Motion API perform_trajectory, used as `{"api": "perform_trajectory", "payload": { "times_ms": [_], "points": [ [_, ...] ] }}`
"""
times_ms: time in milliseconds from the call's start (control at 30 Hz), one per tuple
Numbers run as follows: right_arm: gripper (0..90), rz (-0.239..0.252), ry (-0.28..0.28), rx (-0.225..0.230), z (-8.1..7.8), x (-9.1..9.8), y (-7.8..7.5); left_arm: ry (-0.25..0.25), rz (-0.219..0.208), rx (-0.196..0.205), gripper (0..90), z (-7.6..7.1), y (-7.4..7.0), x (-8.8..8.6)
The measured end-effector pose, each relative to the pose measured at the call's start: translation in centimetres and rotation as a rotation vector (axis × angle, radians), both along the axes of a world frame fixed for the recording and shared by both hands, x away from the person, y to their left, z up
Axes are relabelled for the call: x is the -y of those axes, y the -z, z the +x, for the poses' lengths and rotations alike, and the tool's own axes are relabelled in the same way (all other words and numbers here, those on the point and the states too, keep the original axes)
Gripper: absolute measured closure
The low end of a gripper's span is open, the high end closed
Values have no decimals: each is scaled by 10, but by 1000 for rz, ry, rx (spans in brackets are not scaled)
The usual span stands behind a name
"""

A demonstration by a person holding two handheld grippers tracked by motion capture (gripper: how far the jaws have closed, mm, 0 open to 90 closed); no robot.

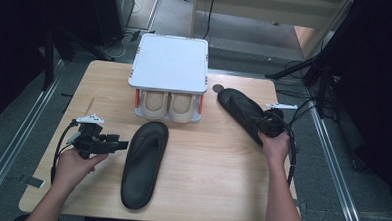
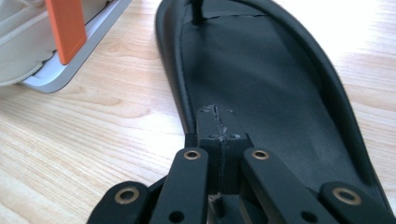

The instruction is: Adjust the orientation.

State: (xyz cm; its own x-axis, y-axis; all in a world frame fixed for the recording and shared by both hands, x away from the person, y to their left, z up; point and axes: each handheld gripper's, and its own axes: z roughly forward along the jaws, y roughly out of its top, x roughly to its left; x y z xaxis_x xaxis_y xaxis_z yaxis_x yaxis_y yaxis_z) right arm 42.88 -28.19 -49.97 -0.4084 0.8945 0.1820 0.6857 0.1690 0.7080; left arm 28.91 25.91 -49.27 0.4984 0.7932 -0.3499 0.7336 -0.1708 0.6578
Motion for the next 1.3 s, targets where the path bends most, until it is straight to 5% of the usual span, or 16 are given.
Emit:
{"api": "perform_trajectory", "payload": {
  "times_ms": [1300],
  "points": [
    [900,65,-15,-43,3,-32,1,-4,-6,15,443,-2,-2,-3]
  ]
}}
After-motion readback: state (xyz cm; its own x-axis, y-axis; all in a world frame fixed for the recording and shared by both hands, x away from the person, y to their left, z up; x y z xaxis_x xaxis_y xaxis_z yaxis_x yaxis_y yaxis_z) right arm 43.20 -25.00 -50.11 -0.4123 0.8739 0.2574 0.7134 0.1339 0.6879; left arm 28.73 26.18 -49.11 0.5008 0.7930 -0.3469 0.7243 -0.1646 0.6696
